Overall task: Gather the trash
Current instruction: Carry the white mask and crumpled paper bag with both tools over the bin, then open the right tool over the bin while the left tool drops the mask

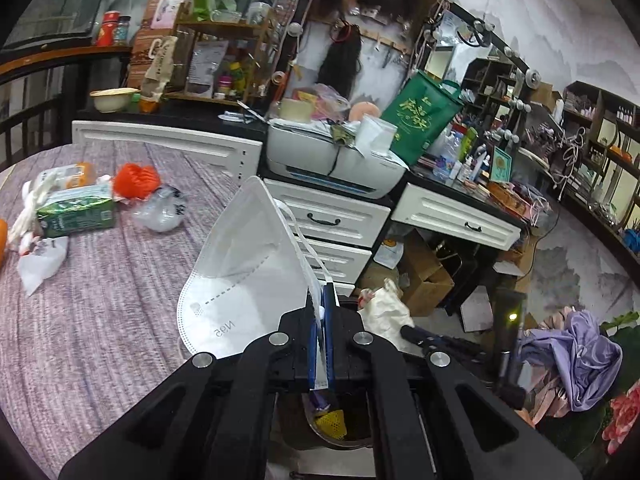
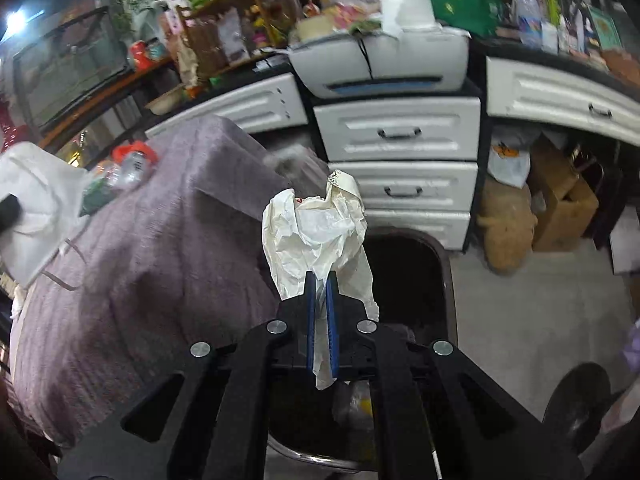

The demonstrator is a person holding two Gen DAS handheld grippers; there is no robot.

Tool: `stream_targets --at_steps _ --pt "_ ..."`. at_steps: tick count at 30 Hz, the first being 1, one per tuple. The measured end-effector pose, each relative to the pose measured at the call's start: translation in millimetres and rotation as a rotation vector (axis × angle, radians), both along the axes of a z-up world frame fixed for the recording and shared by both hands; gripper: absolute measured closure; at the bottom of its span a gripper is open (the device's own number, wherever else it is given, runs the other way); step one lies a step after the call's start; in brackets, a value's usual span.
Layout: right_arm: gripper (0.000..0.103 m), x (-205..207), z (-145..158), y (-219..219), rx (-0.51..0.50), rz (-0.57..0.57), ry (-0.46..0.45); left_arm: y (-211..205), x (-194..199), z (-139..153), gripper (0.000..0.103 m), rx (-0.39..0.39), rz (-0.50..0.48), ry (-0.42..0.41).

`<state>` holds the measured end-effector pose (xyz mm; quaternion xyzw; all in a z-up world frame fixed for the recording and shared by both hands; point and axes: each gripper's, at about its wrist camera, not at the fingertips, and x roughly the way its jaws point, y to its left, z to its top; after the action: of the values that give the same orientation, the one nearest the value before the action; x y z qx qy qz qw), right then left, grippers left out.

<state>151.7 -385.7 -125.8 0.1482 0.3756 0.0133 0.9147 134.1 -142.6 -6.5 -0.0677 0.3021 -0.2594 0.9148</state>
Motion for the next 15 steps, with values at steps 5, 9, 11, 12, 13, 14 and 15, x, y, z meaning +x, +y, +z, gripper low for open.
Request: stream_targets --at_steps 5,9,11,12,13,14,15 --pt "0.089 6 -29 -17 0.035 -0.069 0.070 -22 4 -10 0.099 0.011 -0.033 0.034" --pt "0.033 -6 -34 -29 0.053 -0.145 0.055 -38 4 -19 0.099 0.029 -0.058 0.051" --pt "0.033 -11 -31 -32 0.038 -0.155 0.049 -46 4 -24 0.099 0.037 -0.070 0.060" --pt "0.033 -15 -30 -35 0.040 -0.167 0.045 -49 5 -26 0.099 0.040 -0.075 0.065" --pt "0.033 -18 -29 -39 0.043 -0.179 0.042 -53 7 -29 0.099 0.045 -0.081 0.073" --pt "0.033 -23 -26 -43 0.051 -0.191 0.033 -57 7 -32 0.099 0.051 -0.086 0.080" --pt "0.033 -28 -23 -46 0.054 -0.203 0.021 -60 8 -34 0.099 0.056 -0.090 0.085"
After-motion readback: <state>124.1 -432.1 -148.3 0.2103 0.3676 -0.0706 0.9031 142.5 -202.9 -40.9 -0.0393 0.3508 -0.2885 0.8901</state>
